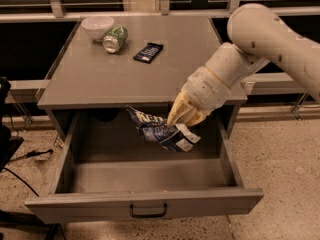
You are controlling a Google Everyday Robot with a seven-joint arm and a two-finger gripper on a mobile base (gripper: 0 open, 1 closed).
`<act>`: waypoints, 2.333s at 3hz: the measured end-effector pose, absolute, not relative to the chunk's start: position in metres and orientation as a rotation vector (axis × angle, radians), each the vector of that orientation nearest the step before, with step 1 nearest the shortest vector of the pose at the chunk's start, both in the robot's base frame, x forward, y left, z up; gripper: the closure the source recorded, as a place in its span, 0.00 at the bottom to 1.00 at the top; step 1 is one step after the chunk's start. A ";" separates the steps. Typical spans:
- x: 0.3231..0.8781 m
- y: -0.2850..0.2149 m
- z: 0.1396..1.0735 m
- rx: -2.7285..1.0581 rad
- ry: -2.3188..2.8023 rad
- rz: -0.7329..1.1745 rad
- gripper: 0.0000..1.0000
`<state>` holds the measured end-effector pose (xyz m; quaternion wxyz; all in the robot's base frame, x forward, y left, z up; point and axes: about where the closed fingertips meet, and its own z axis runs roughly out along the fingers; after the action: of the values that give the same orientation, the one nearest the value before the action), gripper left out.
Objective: Pick blue chip bag from top drawer and place on counter
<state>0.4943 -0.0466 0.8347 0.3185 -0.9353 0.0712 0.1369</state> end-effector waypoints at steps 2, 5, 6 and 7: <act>0.500 -0.040 0.939 -2.462 0.157 0.286 1.00; 0.549 -0.011 0.970 -2.329 -0.067 -0.126 1.00; 0.573 0.003 0.954 -2.273 -0.089 -0.215 1.00; 0.596 0.015 0.945 -2.249 -0.100 -0.274 1.00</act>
Offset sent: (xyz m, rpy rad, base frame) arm 0.0055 0.0067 0.1537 0.0039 -0.0941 0.0330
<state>0.5958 0.0153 0.9453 0.4232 -0.8985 -0.0400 -0.1093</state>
